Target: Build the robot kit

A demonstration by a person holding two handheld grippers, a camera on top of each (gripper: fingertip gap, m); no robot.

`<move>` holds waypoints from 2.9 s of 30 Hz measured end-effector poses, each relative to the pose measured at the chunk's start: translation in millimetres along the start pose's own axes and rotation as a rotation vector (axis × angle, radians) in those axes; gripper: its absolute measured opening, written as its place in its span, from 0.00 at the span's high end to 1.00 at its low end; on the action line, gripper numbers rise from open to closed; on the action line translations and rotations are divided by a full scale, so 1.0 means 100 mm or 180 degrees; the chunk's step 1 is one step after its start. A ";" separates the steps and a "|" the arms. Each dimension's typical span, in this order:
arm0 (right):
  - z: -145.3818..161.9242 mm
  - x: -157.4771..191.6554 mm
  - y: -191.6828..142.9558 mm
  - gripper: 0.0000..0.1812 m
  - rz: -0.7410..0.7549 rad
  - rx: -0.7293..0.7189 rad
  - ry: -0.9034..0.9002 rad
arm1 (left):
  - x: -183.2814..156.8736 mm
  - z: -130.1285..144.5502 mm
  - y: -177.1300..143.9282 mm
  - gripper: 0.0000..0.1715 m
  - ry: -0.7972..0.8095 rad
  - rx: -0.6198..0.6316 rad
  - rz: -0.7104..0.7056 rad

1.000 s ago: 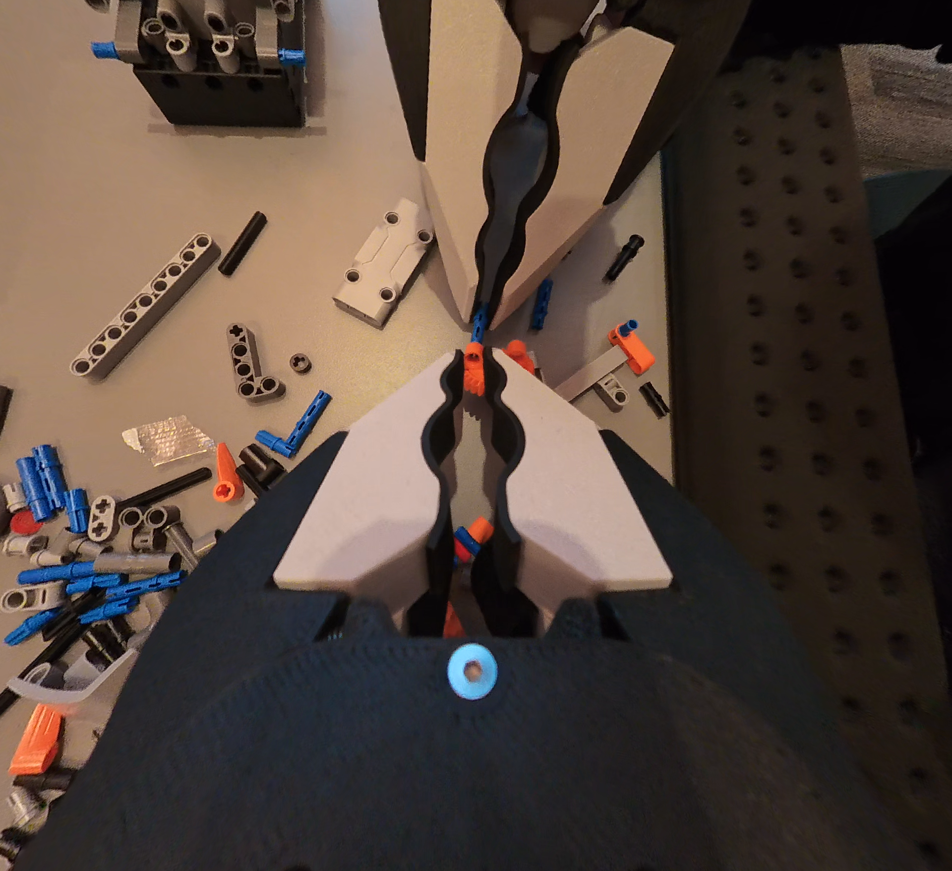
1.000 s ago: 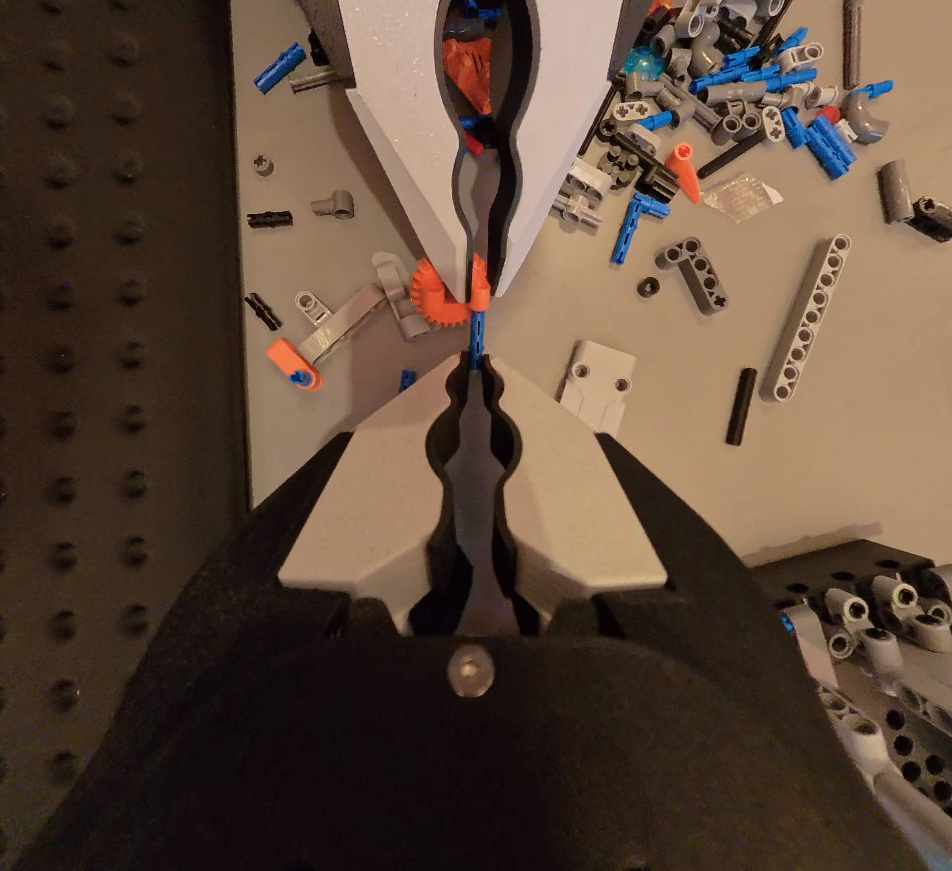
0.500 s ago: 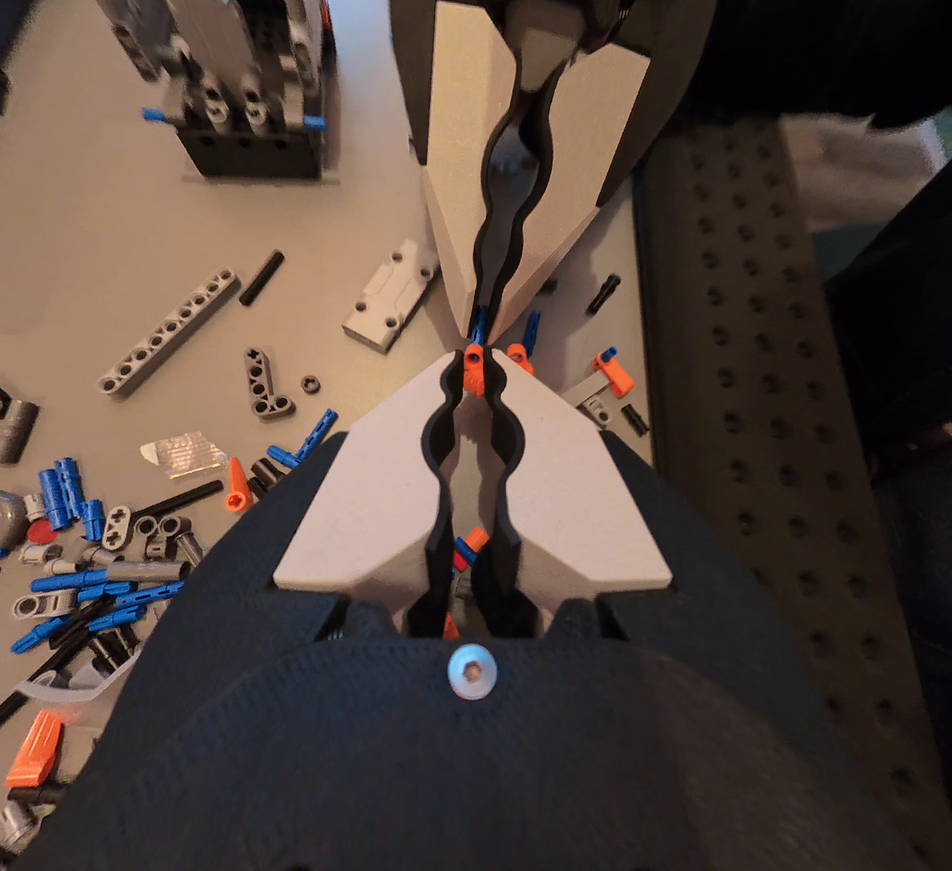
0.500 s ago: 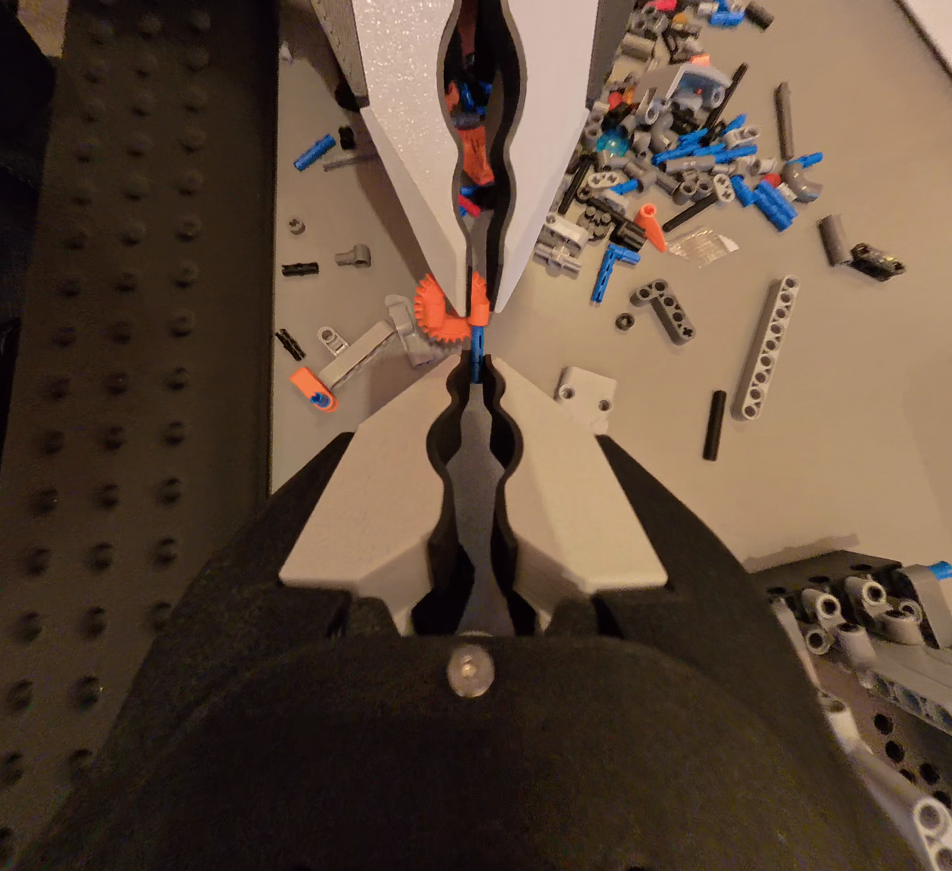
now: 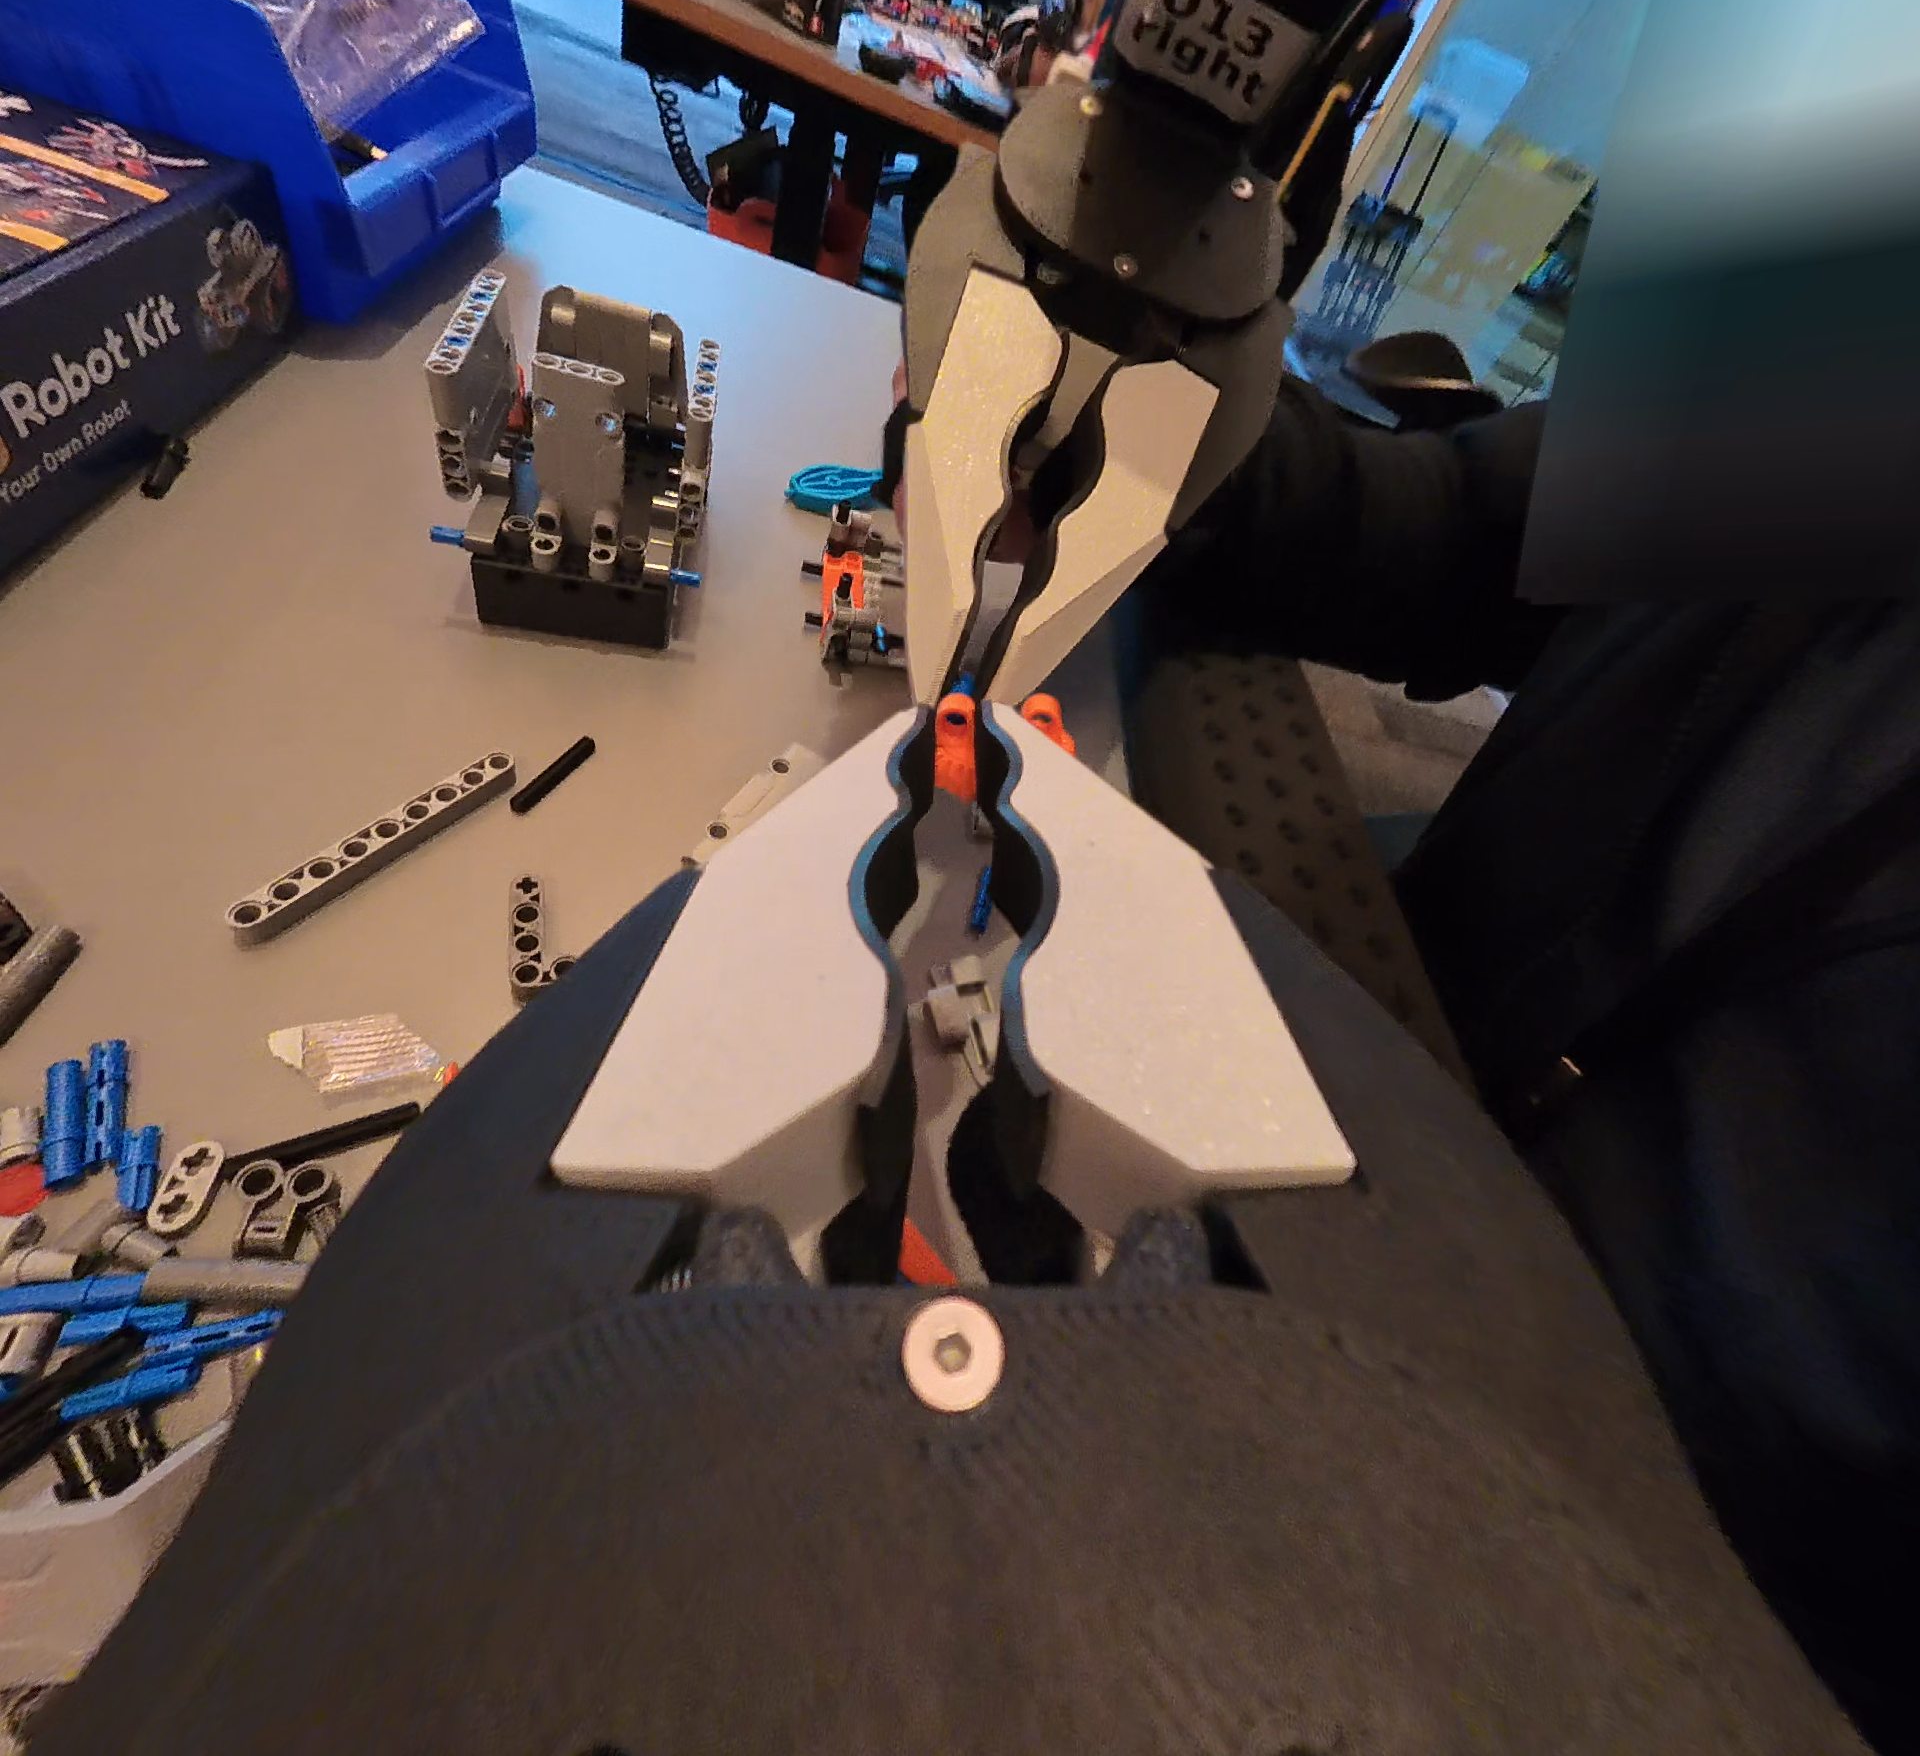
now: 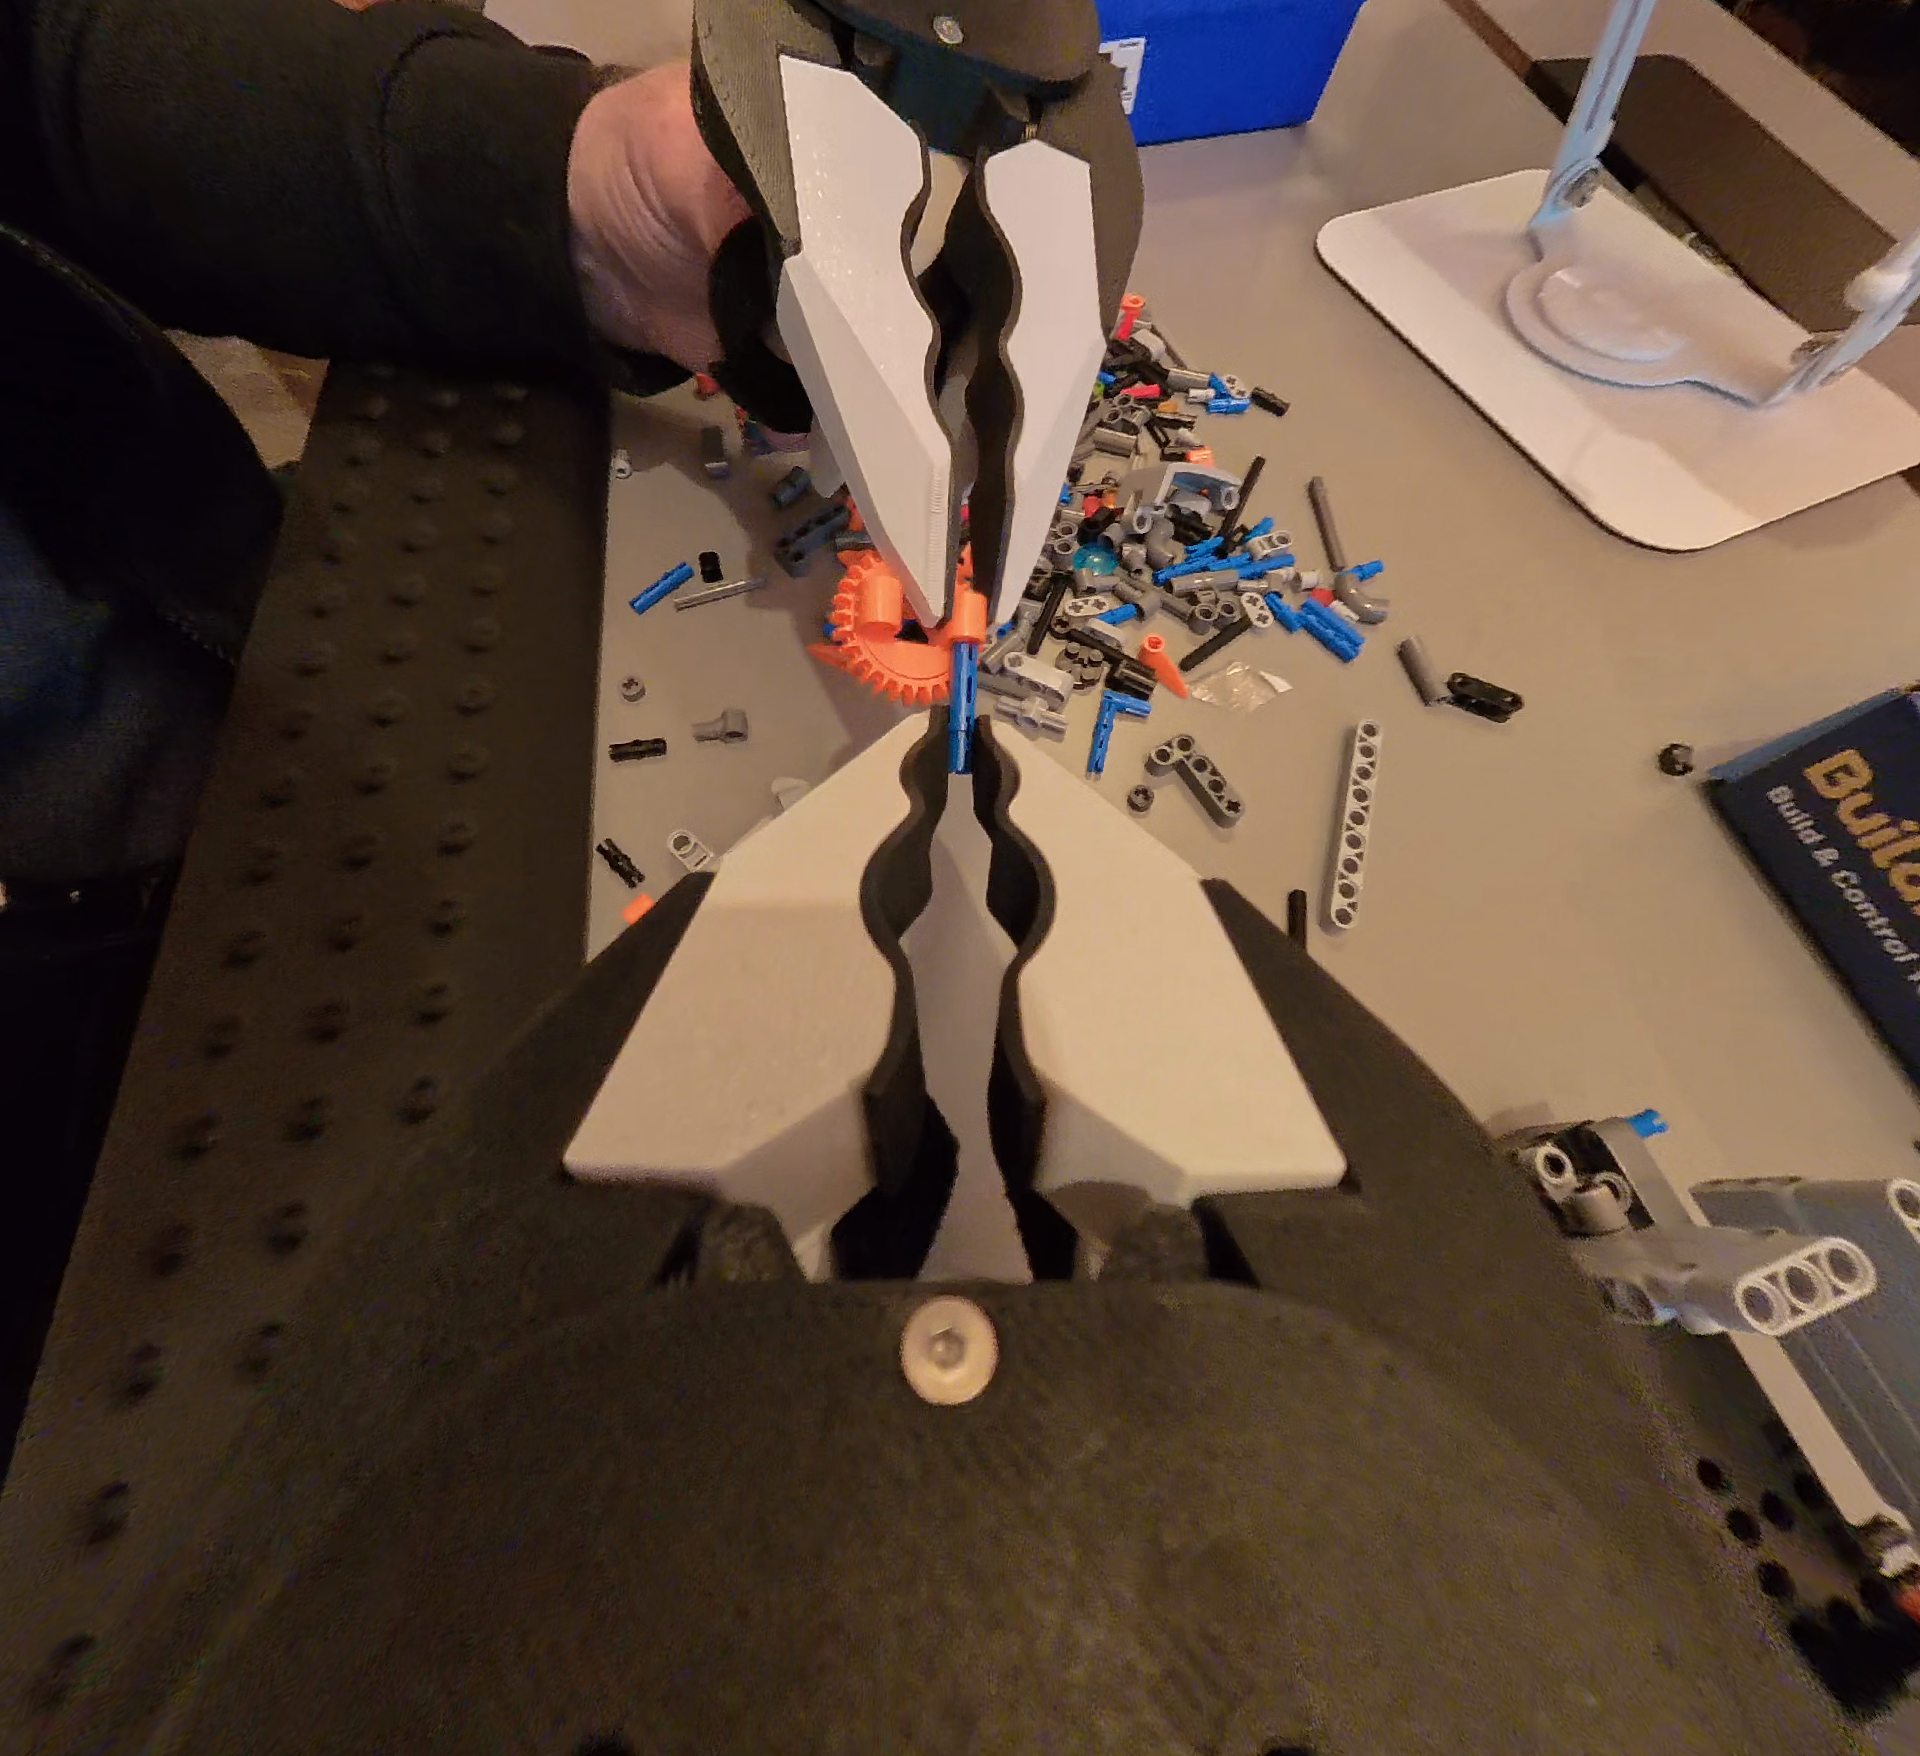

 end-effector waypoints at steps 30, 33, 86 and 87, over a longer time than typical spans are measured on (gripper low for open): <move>0.00 -0.05 -0.02 1.00 0.0566 0.0401 -0.0825 | 0.04 0.01 0.06 0.97 -0.0512 -0.0137 0.0104; 0.03 -0.08 -0.01 1.00 0.0629 0.0460 -0.0799 | 0.06 0.02 0.07 0.97 -0.0460 -0.0121 -0.0012; 0.78 0.36 0.01 0.93 -0.0734 0.1250 0.0201 | 0.35 0.74 0.16 0.97 0.0264 0.1349 -0.0660; 0.80 0.36 0.02 0.94 -0.0724 0.1285 0.0178 | 0.35 0.75 0.15 0.96 0.0272 0.1374 -0.0670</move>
Point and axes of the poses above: each gripper's, where its closed fingertips meet, y out along the fingers, z out of its underside, x = y × z across the jaws, the point moved 1 cm from there along -y, back along the fingers, and after that the axes turned 9 degrees about -x, right-handed, at the moved point
